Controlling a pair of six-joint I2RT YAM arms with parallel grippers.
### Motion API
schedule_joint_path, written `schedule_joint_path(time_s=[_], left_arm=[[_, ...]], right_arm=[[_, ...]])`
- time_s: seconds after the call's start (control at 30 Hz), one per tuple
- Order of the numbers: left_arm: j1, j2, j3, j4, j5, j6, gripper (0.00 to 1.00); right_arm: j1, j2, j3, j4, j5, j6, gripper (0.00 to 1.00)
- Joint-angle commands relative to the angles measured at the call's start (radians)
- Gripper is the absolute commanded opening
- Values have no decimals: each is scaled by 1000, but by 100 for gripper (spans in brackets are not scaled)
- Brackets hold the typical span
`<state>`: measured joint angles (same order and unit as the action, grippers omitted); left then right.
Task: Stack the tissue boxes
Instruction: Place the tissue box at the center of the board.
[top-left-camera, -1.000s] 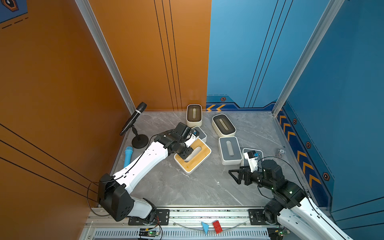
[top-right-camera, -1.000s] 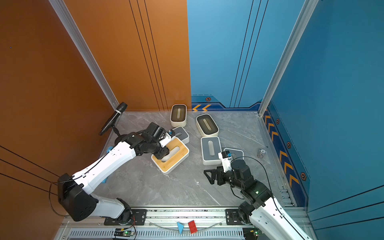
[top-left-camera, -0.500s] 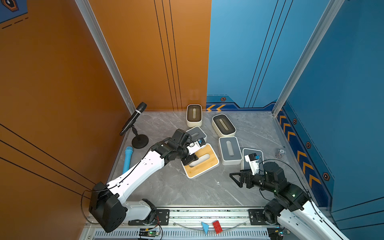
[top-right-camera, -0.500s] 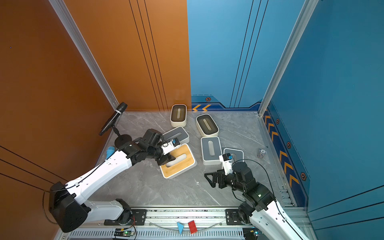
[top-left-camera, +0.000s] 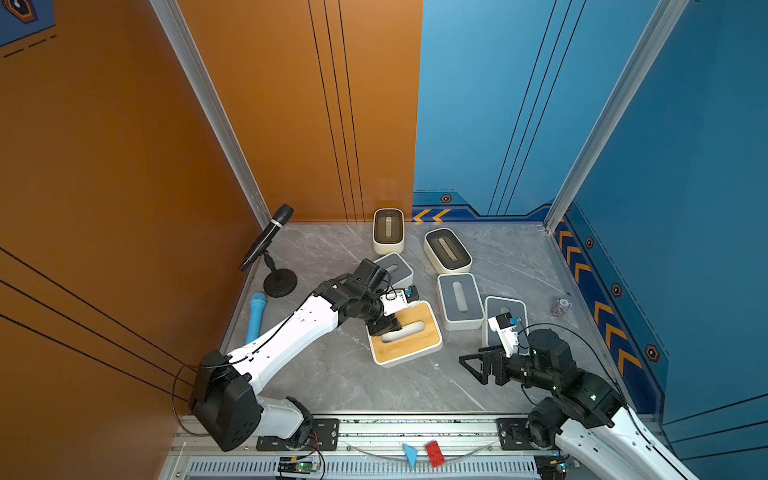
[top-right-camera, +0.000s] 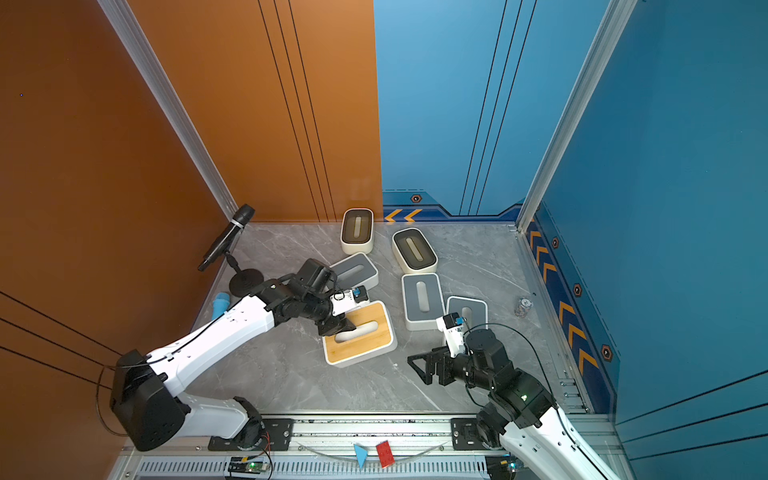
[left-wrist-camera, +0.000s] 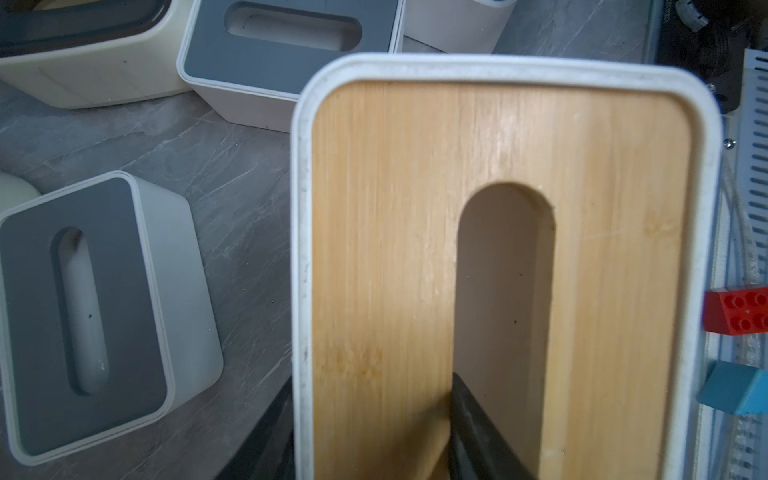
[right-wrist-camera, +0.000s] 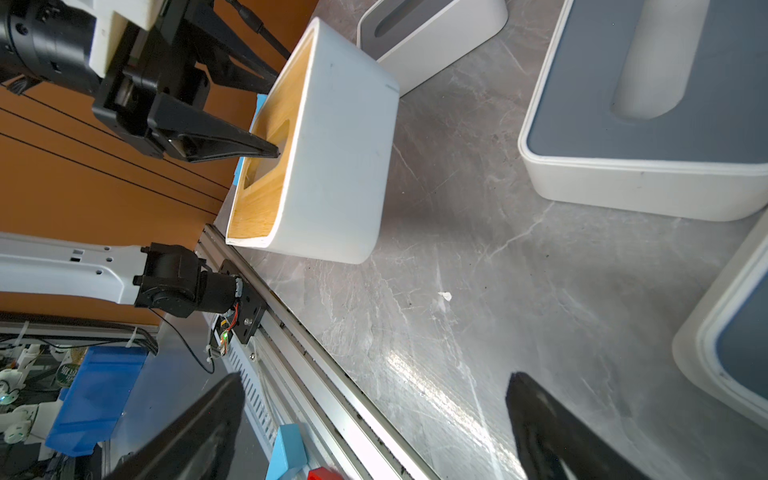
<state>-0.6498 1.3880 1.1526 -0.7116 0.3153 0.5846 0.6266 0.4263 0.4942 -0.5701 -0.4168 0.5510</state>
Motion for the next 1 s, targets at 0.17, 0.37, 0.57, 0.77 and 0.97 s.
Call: schedule_joint_path(time_s=[0.17,0.37,0.57,0.77,0.97], left_arm=[[-69,55,65,-55,16,76,43],[-101,93,81,-69,-14,101,43],[-131,106,79,-67,-67,91,43],[-143,112,64,-65,-72,70,43],[-161,118,46,-45,-92,52,42]], right_arm=[[59,-11,14,-28,-12,-4,100],[101,-8,14,-33,-5,-7,100],[110,-12,11,-33,-4,-10,100],[114,-10,8,-33,-1,-10,100],[121,-9,3,-28,7,-8,100]])
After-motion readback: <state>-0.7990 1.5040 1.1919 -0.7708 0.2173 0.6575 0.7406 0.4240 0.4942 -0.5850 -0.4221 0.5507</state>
